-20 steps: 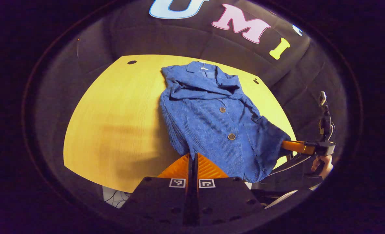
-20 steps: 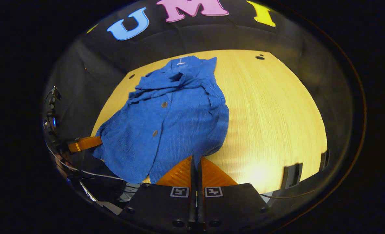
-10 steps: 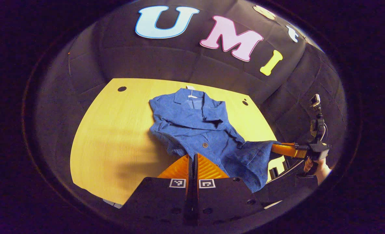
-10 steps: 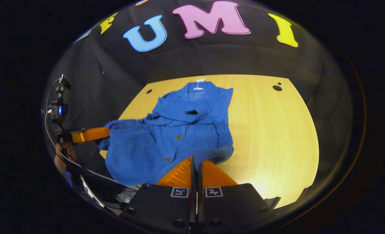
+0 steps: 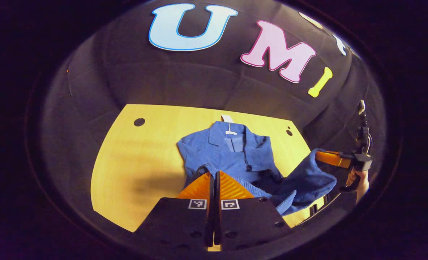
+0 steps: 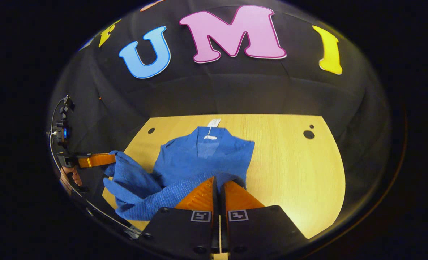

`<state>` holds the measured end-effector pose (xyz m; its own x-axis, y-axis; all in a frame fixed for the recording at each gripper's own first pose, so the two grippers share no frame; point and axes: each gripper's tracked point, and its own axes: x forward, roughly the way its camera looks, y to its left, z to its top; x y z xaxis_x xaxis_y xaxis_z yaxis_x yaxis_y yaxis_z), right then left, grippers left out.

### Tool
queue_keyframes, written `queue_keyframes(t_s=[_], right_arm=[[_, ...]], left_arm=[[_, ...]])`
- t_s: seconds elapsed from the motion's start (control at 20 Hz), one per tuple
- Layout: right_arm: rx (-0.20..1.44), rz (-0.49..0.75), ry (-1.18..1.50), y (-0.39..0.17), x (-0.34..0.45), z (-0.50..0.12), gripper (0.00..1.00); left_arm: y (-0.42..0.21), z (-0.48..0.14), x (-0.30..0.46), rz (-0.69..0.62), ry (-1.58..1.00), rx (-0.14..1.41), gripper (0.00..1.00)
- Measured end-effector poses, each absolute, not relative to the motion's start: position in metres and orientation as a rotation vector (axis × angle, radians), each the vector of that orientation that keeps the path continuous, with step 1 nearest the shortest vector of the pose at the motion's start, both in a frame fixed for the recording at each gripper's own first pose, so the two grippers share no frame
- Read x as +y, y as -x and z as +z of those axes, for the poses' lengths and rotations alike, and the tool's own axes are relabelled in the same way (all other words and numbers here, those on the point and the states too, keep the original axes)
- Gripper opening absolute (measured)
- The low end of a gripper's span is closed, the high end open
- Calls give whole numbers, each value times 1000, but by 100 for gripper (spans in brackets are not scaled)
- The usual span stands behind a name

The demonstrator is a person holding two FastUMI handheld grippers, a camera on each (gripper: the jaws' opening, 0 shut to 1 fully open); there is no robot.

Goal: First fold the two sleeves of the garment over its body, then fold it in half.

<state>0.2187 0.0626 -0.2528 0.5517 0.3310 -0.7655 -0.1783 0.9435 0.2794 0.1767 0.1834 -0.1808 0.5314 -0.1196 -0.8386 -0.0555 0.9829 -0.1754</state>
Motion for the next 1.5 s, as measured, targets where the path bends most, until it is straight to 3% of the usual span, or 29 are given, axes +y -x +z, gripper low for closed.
queue_keyframes(t_s=[0.3, 0.65, 0.9, 1.0, 1.1, 1.15, 1.25, 1.4, 1.45, 1.5], right_arm=[[958, 287, -83, -321, 60, -314, 3], [1018, 293, -55, -346, 70, -361, 0], [1025, 255, -62, -359, 59, -372, 3], [1045, 265, -63, -351, 55, -364, 9], [980, 248, 24, -356, 39, -361, 72], [954, 246, 42, -355, 32, -351, 67], [891, 270, -13, -349, 37, -324, 100], [775, 283, -64, -326, 30, -268, 99], [732, 292, -72, -313, 28, -248, 89], [693, 307, -74, -298, 27, -232, 99]], left_arm=[[-238, -228, 219, 87, 134, 1083, 0], [-284, -264, 215, 125, 104, 1136, 0], [-303, -274, 214, 124, 164, 1140, 0], [-306, -267, 225, 173, 161, 1111, 8], [-322, -251, 241, 219, 128, 992, 81], [-322, -238, 246, 239, 109, 942, 82], [-310, -212, 241, 248, 76, 881, 83], [-283, -152, 233, 264, 85, 702, 83], [-266, -136, 225, 259, 108, 660, 83], [-240, -118, 218, 263, 124, 615, 83]])
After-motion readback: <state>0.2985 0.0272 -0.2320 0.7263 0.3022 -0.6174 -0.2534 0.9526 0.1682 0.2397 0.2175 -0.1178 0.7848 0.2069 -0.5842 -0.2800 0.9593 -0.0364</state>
